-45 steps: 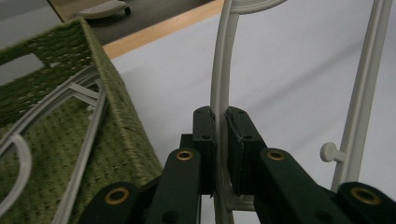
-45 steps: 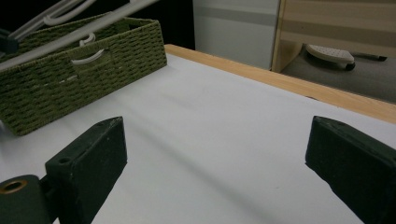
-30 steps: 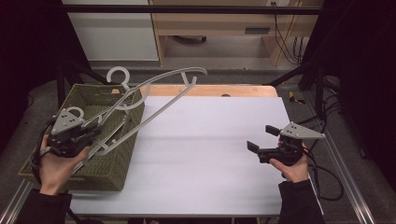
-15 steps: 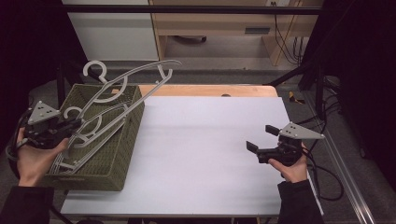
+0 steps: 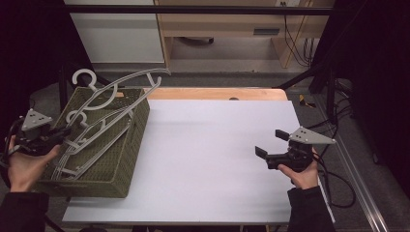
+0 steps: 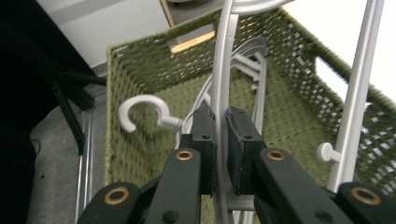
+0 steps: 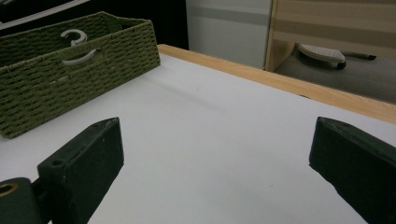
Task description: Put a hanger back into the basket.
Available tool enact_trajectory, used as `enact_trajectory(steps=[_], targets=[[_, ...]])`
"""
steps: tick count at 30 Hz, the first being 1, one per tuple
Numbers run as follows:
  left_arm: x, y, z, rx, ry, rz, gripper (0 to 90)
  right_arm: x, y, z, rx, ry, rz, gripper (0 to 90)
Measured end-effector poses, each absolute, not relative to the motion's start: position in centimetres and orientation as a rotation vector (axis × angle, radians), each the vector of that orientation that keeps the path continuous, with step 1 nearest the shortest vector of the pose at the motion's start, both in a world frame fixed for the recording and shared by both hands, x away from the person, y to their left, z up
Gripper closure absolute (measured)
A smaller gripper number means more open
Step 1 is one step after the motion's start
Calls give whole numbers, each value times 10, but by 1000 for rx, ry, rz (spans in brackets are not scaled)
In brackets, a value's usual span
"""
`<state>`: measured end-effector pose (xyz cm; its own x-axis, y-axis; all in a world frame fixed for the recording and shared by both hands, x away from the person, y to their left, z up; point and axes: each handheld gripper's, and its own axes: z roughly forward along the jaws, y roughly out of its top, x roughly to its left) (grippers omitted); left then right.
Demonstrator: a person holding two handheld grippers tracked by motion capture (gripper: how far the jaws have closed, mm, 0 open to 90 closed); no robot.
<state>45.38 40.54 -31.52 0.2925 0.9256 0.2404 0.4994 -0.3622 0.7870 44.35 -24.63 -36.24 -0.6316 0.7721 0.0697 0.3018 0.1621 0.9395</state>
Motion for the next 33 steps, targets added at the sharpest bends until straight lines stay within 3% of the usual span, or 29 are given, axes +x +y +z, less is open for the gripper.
enact_trajectory(steps=[33], targets=[[444,466,-355,2051,1429,999,825,445,-245,-365,1019,2037,1452,32]])
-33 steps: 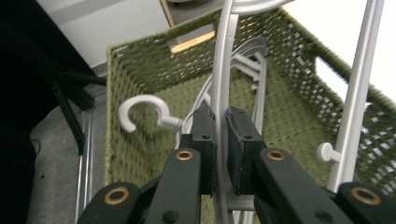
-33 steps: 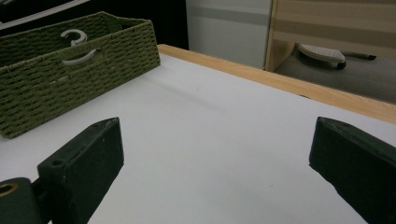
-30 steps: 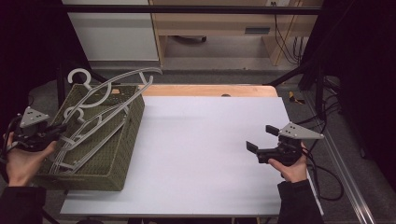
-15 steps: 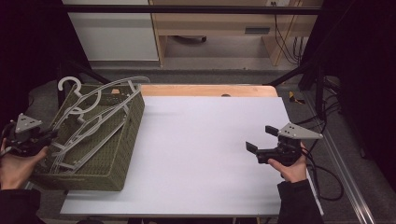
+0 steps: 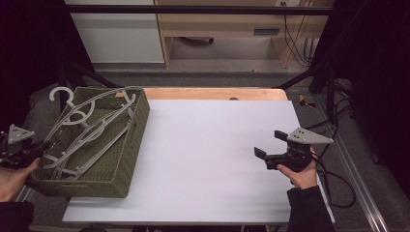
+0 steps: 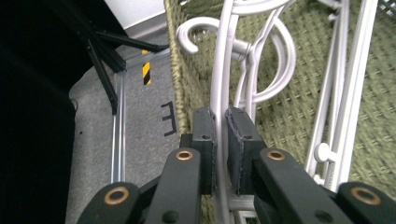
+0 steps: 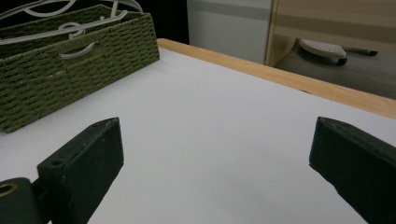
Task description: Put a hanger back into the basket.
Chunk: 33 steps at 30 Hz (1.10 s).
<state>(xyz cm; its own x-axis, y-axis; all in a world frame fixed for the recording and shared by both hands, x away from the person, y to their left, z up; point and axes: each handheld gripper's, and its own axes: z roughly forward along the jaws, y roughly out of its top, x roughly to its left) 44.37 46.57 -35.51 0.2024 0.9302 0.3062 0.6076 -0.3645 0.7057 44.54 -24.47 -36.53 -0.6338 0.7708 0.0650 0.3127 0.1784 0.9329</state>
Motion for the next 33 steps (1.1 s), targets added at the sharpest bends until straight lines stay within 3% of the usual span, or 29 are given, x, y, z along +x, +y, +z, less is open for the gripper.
enact_trajectory(steps=[10,24,33], targets=[[443,466,-362,2072,1483,1032,825,446,-244,-366,1028,2037,1450,32],[444,440,-376,2115,1527,963,821,446,-244,-367,1026,2041,1446,32],[452,438,-381,2191,1575,790,800,446,-244,-367,1023,2043,1446,31]])
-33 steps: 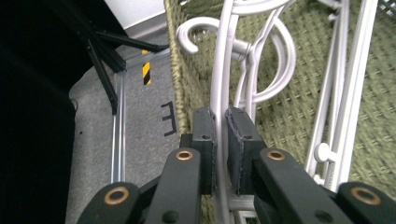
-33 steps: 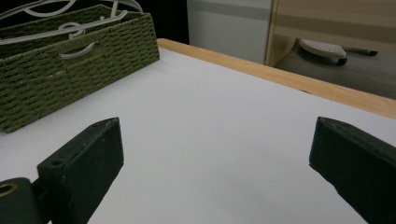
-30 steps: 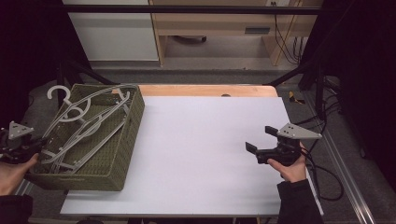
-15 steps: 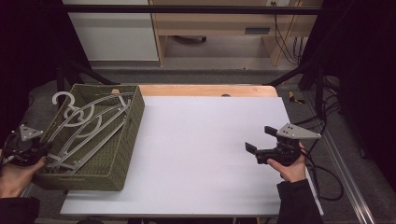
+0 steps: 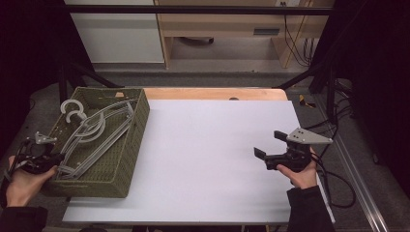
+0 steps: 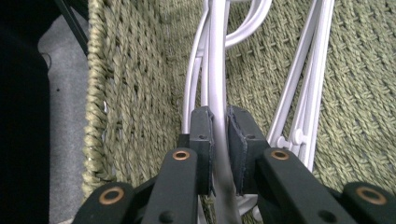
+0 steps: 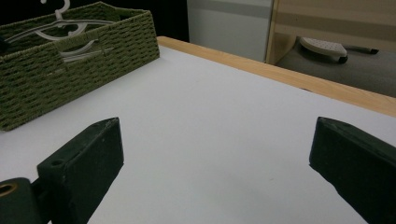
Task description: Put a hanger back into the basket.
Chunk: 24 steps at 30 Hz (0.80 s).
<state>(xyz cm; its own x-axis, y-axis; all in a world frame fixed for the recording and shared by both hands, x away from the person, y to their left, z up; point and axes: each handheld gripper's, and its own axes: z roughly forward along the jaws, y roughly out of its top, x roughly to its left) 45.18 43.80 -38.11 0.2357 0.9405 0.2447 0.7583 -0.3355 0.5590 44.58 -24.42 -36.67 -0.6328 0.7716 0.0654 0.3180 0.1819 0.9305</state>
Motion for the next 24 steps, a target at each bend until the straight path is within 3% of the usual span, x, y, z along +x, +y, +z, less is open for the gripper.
enact_trajectory(steps=[5,11,20,24], targets=[[450,441,-379,2186,1551,669,775,446,-244,-367,1023,2046,1445,31],[445,432,-366,2108,1479,749,708,446,-244,-367,1024,2045,1447,30],[432,397,-349,1930,1291,810,507,445,-245,-366,1024,2036,1453,29],[427,377,-344,1858,1189,780,421,444,-246,-365,1023,2023,1464,29]])
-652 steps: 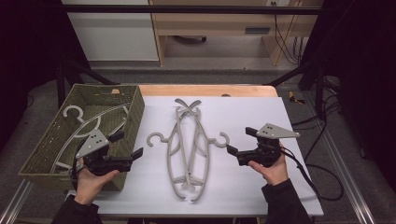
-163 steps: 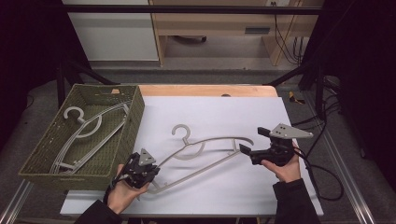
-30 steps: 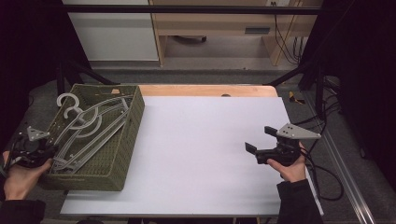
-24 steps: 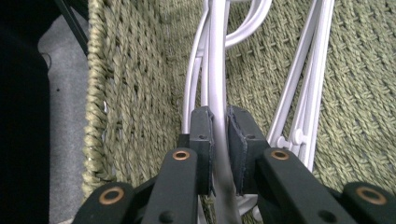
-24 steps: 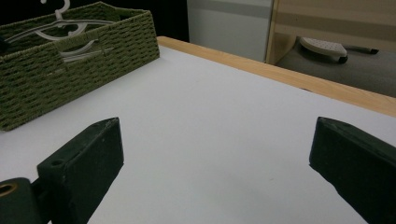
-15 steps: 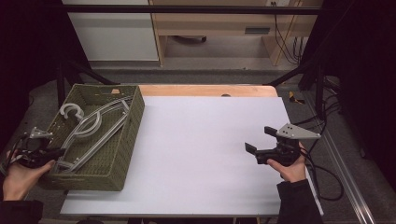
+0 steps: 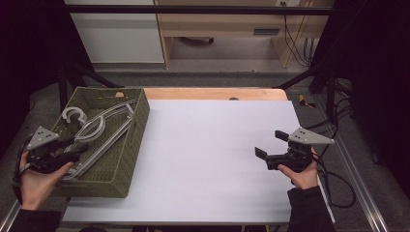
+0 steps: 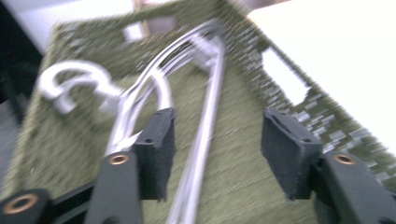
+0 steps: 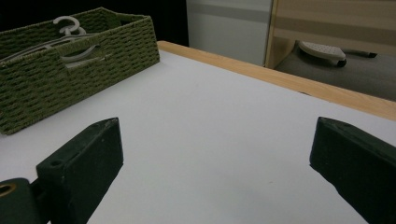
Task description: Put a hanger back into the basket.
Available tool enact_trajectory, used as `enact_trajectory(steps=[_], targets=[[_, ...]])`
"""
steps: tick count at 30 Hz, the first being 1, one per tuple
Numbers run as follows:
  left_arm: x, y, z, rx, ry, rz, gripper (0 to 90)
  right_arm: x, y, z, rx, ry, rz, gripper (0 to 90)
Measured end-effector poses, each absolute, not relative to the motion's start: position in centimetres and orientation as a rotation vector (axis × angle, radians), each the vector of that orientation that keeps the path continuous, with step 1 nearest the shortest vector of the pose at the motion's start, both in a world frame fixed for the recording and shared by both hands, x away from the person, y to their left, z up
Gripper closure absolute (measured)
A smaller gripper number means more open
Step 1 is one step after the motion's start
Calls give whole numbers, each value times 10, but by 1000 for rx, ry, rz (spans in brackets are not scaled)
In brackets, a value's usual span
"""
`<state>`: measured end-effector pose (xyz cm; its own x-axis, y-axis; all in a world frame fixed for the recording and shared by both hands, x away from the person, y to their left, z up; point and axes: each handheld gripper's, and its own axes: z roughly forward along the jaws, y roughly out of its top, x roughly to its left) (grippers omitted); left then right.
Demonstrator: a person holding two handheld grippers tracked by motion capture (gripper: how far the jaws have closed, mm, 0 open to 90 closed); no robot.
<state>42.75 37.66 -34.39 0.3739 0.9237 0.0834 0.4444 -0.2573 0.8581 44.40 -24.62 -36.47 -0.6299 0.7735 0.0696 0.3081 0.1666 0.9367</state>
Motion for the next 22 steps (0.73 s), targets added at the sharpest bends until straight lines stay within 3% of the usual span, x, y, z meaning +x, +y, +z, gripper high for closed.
enact_trajectory(steps=[10,22], targets=[[421,323,-347,1781,975,630,279,442,-248,-363,1010,2016,1481,27],[422,280,-370,1779,904,561,133,441,-251,-363,1005,2007,1499,25]])
